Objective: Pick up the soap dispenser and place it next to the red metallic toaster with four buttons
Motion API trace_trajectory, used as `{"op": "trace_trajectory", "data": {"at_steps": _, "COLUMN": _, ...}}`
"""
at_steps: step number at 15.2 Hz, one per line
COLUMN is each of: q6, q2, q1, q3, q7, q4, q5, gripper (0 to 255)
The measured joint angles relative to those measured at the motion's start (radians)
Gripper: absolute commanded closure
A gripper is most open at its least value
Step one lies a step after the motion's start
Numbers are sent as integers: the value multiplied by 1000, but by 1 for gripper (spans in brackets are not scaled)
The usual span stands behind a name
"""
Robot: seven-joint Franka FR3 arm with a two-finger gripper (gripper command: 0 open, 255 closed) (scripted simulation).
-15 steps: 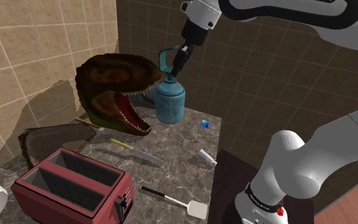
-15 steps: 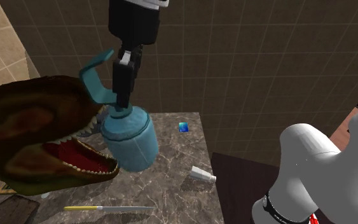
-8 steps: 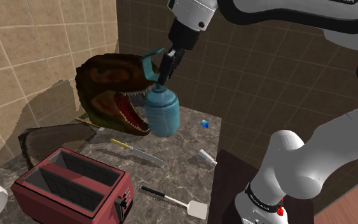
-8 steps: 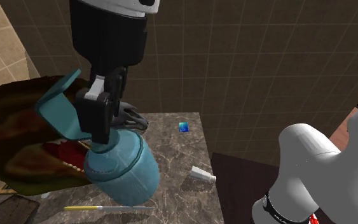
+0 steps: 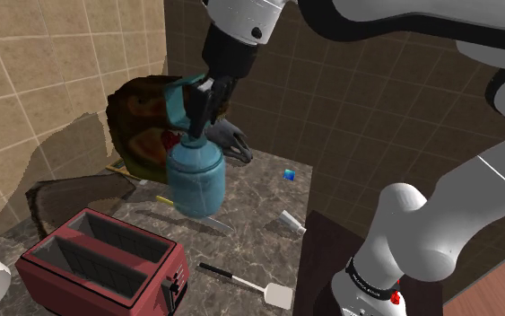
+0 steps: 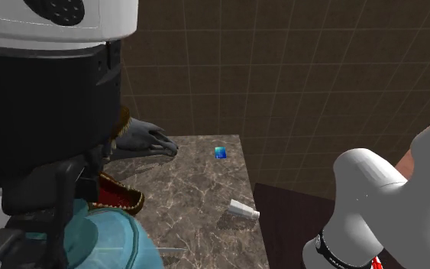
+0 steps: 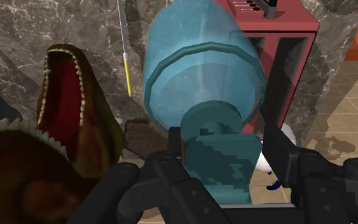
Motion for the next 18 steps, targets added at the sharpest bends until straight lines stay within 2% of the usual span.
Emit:
{"op": "trace_trajectory", "data": {"at_steps": 9, "q6": -21, "q2": 179, "q1": 40, "q3": 183, "q7": 238, "q4": 187, "q5": -66, "gripper": 255}}
{"op": "trace_trajectory", "data": {"at_steps": 14, "q6": -55, "q2": 335, "q1": 75, "q3": 282, "q7": 381, "q4": 347, "q5": -158, "gripper": 255}}
{"op": "trace_trajectory", "data": {"at_steps": 18, "q6": -106, "q2": 476, "q1": 135, "q3": 350, "q7": 497, "q4": 497, "q5": -259, "gripper": 255}}
